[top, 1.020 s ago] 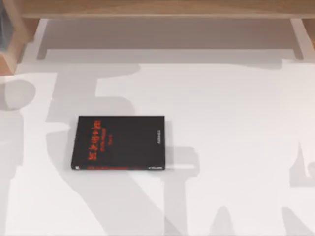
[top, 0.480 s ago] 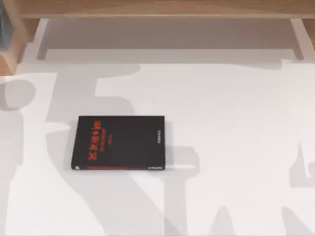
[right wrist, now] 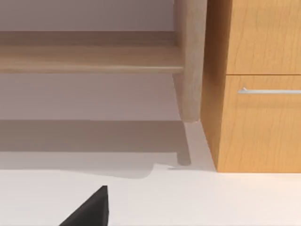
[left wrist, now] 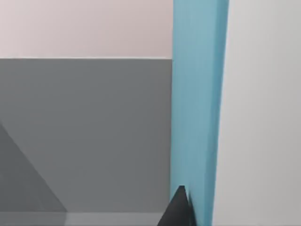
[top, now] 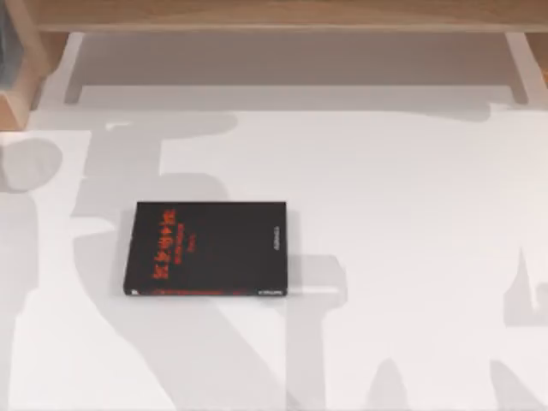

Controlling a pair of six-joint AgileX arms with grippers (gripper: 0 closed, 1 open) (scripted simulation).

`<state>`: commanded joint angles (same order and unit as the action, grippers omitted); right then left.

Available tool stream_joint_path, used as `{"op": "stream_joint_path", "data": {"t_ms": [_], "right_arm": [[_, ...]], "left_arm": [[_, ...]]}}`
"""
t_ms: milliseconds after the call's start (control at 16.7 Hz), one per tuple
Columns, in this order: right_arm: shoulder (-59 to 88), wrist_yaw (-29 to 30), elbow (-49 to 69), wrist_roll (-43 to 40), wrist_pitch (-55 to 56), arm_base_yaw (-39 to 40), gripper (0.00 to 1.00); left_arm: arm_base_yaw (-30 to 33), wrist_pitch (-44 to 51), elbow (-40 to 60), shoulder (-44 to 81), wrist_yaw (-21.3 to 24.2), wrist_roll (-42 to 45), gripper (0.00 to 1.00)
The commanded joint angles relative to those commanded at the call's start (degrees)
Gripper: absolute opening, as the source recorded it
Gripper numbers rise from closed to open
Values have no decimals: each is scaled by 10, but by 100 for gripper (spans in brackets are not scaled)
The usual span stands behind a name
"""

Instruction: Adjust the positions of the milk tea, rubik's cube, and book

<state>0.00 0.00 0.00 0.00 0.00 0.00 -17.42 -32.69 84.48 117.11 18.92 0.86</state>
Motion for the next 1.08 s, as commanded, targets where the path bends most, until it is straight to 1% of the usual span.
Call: {"op": "stream_joint_path", "data": {"t_ms": [180, 360, 660, 840, 960, 1080], "right_arm": [[0, 0, 0, 0, 0, 0, 100], [0, 0, 0, 0, 0, 0, 100], [0, 0, 0, 0, 0, 0, 100], [0, 0, 0, 0, 0, 0, 100], [0, 0, 0, 0, 0, 0, 100], [0, 0, 0, 0, 0, 0, 100]], "left_arm": [[-1, 13, -8, -17, 10, 6, 0], [10, 12, -11, -17, -1, -9, 0], [9, 10, -13, -22, -6, -4, 0], [18, -4, -34, -75, -49, 35, 0], [34, -21, -52, -135, -95, 78, 0], [63, -39, -75, -203, -150, 132, 0]]}}
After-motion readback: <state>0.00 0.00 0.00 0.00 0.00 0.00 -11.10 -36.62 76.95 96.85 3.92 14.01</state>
